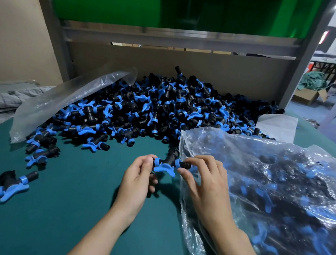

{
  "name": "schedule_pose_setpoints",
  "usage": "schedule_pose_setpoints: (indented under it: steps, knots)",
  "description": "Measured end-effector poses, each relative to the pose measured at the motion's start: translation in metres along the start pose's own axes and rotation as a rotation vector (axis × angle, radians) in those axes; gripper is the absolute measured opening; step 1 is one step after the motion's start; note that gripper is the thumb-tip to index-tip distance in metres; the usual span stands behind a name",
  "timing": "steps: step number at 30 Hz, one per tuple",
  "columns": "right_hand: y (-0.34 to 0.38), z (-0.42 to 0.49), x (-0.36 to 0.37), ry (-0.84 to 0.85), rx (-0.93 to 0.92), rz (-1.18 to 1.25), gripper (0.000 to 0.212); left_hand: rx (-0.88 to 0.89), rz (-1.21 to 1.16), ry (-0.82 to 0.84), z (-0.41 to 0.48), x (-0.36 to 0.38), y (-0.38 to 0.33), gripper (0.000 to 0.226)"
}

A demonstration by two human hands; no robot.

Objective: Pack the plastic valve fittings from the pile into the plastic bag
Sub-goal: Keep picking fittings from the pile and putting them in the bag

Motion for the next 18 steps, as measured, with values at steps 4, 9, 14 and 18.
schedule_pose_setpoints:
  steps: [4,9,14,18]
  knots:
    - [-0.003,-0.0008,0.0018,-0.001,0.022,-0.022,0.033,-0.01,-0.008,-0.015,-0.0003,-0.0003,-0.001,0.028]
    - [-0.0034,-0.0006,0.0024,0.003,0.022,-0.032,0.039,-0.02,-0.02,-0.021,-0.001,-0.0002,-0.0032,0.034]
    - [-0.0023,-0.0005,0.0004,0.019,0.039,-0.009,0.035,-0.019,-0.055,-0.026,-0.0011,-0.0005,-0.0039,0.032]
    - [-0.0017,-0.0007,-0.0003,0.078,0.053,0.017,0.035,-0.011,-0.139,-0.034,0.0,-0.0025,-0.0055,0.019]
Point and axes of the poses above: each hand's wrist, its own z-axis towards the middle knuckle, its own x-axis out of the palm, y = z × x, the point moved 4 cm from there along z, towards the middle knuckle, and after that the axes turned 7 degrees about -z, right-handed, at the moved point
